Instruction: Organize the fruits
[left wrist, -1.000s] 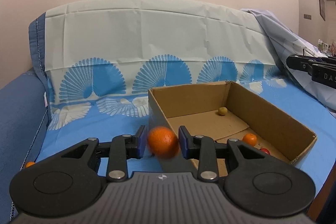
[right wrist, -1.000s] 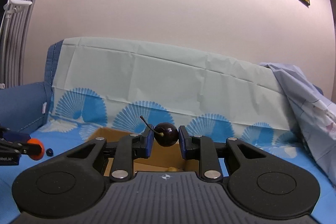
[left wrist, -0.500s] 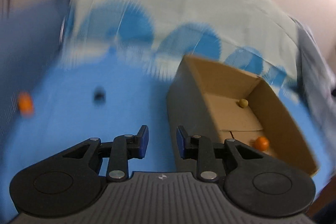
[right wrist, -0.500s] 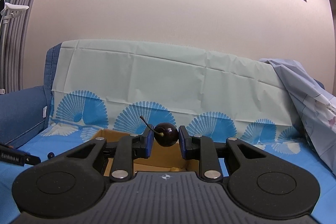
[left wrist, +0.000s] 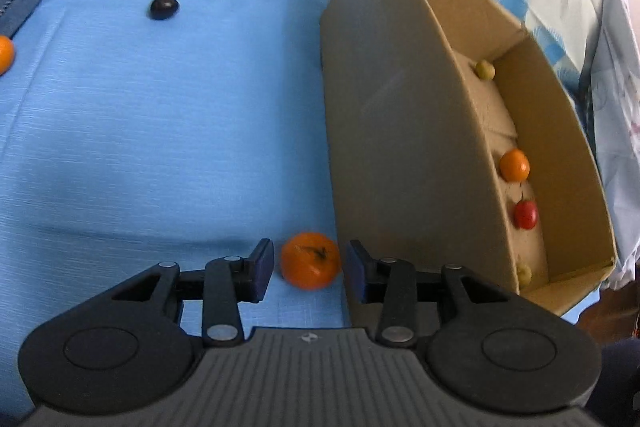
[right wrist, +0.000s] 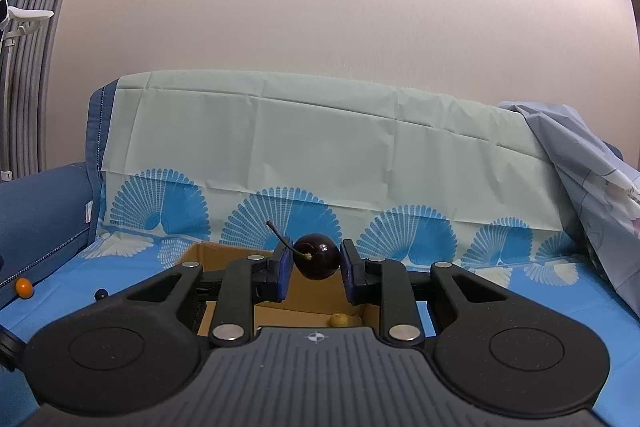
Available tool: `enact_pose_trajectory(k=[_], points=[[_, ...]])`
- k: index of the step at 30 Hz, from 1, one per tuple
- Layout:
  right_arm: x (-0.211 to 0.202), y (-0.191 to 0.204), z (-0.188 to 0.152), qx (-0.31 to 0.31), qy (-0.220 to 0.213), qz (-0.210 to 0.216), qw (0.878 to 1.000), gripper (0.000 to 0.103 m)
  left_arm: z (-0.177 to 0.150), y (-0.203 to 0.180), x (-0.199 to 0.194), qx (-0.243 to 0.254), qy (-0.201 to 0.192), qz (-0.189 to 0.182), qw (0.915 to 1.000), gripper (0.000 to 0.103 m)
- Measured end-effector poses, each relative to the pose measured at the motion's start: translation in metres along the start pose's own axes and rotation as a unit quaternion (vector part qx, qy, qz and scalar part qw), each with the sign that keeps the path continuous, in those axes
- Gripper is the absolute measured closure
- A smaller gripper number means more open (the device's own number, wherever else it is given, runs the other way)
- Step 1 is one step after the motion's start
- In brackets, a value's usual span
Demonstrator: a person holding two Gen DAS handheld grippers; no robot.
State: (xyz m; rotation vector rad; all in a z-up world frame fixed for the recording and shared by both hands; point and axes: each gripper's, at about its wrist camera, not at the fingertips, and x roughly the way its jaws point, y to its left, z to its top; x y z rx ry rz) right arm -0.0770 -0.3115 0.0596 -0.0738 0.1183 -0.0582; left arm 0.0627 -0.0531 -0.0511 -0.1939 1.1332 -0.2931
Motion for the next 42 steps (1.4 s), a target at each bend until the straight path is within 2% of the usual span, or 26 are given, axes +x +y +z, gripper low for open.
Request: enact_pose_trajectory(k=[6,14,17,20,23,27,30,32,34,42], points=[[0.0,0.001,-0.001,0.001,0.001,0.0,1.0,0.077,0.0,-0.005,0.016,0.025,0.016,0.022,0.9993,0.058],[0.002,0.004,-0.002,-0.004,0.008,0.004,1.0,0.076,-0.004,-0.007,0.021,0.024,0.013,0.014,0.9995,0.065],[0.002,0.004,-0.001,-0.003,0.009,0.003,1.0,0.076,-0.002,-0.004,0.013,0.015,-0.009,0.016,0.9997,0.066],[0.002,0.003,-0.001,0.0,0.011,0.003,1.0,0.077,-0.001,-0.006,-0.01,0.02,-0.074,0.028,0.9967,0.066],[0.004,0.003,-0.001,-0.002,0.017,0.003,1.0,0.076,-0.004,-0.013,-0.037,0.04,-0.15,0.037,0.9871,0.066],[0.012,0.005,-0.003,-0.006,0.031,0.001,1.0,0.076,-0.013,-0.032,-0.064,0.097,-0.246,0.054,0.9629,0.065],[0.016,0.008,-0.005,-0.006,0.038,0.002,0.999,0.076,-0.02,-0.044,-0.076,0.12,-0.293,0.048,0.9472,0.065],[0.02,0.01,-0.005,-0.005,0.041,0.002,0.999,0.077,-0.023,-0.055,-0.081,0.134,-0.314,0.045,0.9387,0.065],[0.022,0.01,-0.006,-0.004,0.043,0.004,0.999,0.077,-0.025,-0.06,-0.083,0.144,-0.326,0.039,0.9337,0.065],[0.034,0.013,-0.008,-0.003,0.057,0.006,0.998,0.077,-0.022,-0.072,-0.078,0.161,-0.34,0.012,0.9266,0.065]])
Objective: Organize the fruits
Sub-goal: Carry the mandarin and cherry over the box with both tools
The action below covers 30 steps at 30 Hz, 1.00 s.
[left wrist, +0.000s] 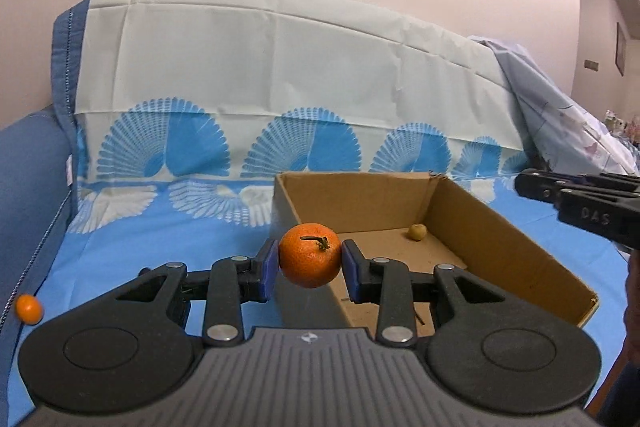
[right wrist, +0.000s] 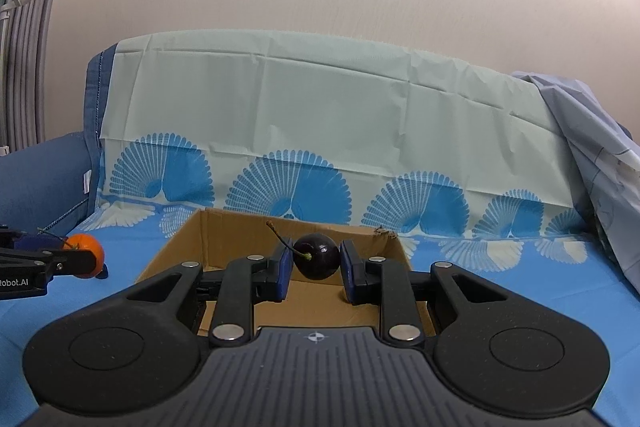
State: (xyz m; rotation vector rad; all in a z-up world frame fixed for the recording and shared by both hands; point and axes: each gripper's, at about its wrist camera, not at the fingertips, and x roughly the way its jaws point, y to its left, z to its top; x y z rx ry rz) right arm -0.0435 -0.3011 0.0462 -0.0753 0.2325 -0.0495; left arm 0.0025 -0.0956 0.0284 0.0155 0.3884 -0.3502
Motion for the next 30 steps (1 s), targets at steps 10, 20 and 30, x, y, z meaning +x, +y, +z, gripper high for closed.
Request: enact_pose_trajectory(k=[10,20,30], points=[[0.01,-0.001,0.001,0.009,0.007,-0.01,1.0,0.077,-0.002,-0.008,0.011,0.004,-0.001,-0.023,0.9997,0.065],[0.012,-0.001,0.0,0.012,0.01,-0.015,1.0,0.077,-0.005,-0.016,0.013,0.011,0.001,-0.031,0.9994,0.065],[0.012,-0.001,0.0,0.012,0.012,-0.015,1.0,0.077,-0.007,-0.019,0.014,0.017,0.004,-0.039,0.9991,0.065]])
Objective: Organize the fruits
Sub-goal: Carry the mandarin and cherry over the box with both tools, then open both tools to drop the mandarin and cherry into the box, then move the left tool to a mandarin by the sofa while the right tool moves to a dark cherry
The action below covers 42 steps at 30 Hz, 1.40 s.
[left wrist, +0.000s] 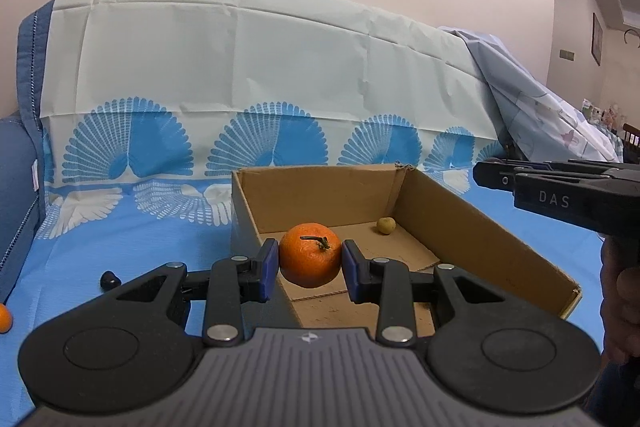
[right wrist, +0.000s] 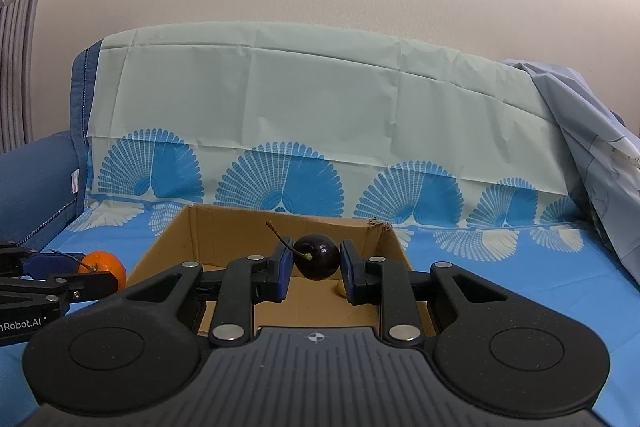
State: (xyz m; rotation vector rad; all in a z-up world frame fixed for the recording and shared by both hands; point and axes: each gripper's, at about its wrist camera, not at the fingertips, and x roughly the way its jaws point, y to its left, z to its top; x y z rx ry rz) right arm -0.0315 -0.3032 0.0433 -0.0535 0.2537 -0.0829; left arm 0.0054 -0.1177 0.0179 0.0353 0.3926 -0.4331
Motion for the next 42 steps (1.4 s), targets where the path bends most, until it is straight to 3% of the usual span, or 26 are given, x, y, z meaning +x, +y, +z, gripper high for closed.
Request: enact_pose_trajectory(k=[8,11,24,32,35,40,42], points=[[0.001,0.004,-0.001,-0.008,0.008,0.003,1.0,0.076,-0.003,-0.013,0.001,0.015,-0.003,-0.027,0.9995,0.065],[0.005,0.004,0.0,-0.002,0.015,0.007,1.0,0.062,-0.005,-0.016,0.004,0.016,0.01,-0.048,0.9987,0.061],[0.005,0.009,-0.001,-0.004,0.015,-0.011,1.0,0.03,-0.005,-0.01,0.006,-0.004,0.003,-0.019,0.9998,0.059],[-0.004,0.016,0.006,0.059,-0.01,-0.014,0.998,0.03,-0.002,0.003,-0.022,0.007,-0.033,0.026,0.9991,0.059],[-0.012,0.026,0.008,0.089,-0.023,0.0,0.996,0.031,0.012,0.015,-0.047,0.029,-0.056,0.024,0.9977,0.067],[-0.025,0.045,0.01,0.114,-0.028,0.047,0.992,0.065,0.043,0.054,-0.079,0.054,-0.07,0.057,0.9944,0.076],[-0.028,0.053,0.011,0.114,-0.031,0.066,0.991,0.068,0.048,0.073,-0.086,0.03,-0.06,0.077,0.9948,0.078]])
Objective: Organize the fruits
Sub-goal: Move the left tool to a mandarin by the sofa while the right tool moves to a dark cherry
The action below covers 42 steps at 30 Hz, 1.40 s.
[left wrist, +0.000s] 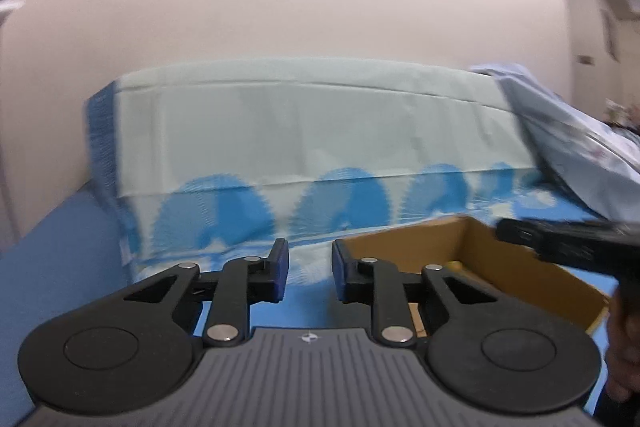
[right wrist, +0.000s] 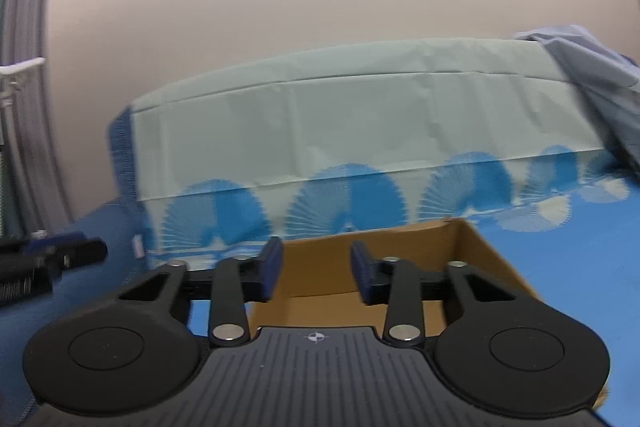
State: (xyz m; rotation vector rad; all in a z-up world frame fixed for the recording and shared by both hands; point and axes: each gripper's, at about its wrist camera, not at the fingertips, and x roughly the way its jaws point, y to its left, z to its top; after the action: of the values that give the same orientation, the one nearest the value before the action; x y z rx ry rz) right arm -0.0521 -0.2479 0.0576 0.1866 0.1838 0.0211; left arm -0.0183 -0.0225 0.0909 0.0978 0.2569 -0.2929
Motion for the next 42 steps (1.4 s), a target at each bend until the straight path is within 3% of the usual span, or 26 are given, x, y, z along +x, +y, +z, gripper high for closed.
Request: enact_pose_trajectory(k=[4,6,11,16,18,22,27,28,29,31,38,42], points=[[0.002,0.01,-0.001,0.006,0.004,0.016,1.0,0.068,-0.014,0.032,-0.001,-0.064,0.041,0.043,0.9961,0.078],[0.005,0.013,-0.002,0.014,0.011,0.022,1.0,0.068,-0.011,0.042,-0.005,-0.095,0.033,0.052,0.9936,0.078],[0.012,0.026,-0.008,0.008,0.024,0.035,0.999,0.068,-0.02,0.047,0.001,-0.07,0.046,0.079,0.9934,0.077],[0.02,0.036,-0.012,-0.005,0.04,0.046,0.998,0.068,-0.065,0.067,0.021,-0.06,0.09,0.117,0.9872,0.077],[0.02,0.038,-0.012,-0.009,0.042,0.047,0.998,0.068,-0.085,0.083,0.027,-0.092,0.106,0.135,0.9809,0.077],[0.021,0.04,-0.014,-0.024,0.051,0.054,0.997,0.068,-0.101,0.115,0.04,-0.152,0.128,0.187,0.9621,0.066],[0.024,0.049,-0.018,-0.047,0.064,0.07,0.994,0.067,-0.116,0.151,0.056,-0.238,0.148,0.232,0.9315,0.064],[0.025,0.051,-0.02,-0.05,0.067,0.072,0.994,0.067,-0.12,0.154,0.059,-0.253,0.149,0.228,0.9284,0.062],[0.026,0.053,-0.021,-0.052,0.069,0.075,0.993,0.067,-0.124,0.157,0.063,-0.264,0.153,0.224,0.9258,0.052],[0.028,0.057,-0.023,-0.056,0.074,0.079,0.993,0.066,-0.129,0.158,0.074,-0.269,0.162,0.221,0.9234,0.044],[0.038,0.083,-0.033,-0.078,0.089,0.101,0.988,0.064,-0.143,0.163,0.101,-0.275,0.171,0.263,0.9088,0.041],[0.045,0.096,-0.038,-0.083,0.096,0.124,0.984,0.064,-0.145,0.166,0.108,-0.287,0.156,0.278,0.9033,0.041]])
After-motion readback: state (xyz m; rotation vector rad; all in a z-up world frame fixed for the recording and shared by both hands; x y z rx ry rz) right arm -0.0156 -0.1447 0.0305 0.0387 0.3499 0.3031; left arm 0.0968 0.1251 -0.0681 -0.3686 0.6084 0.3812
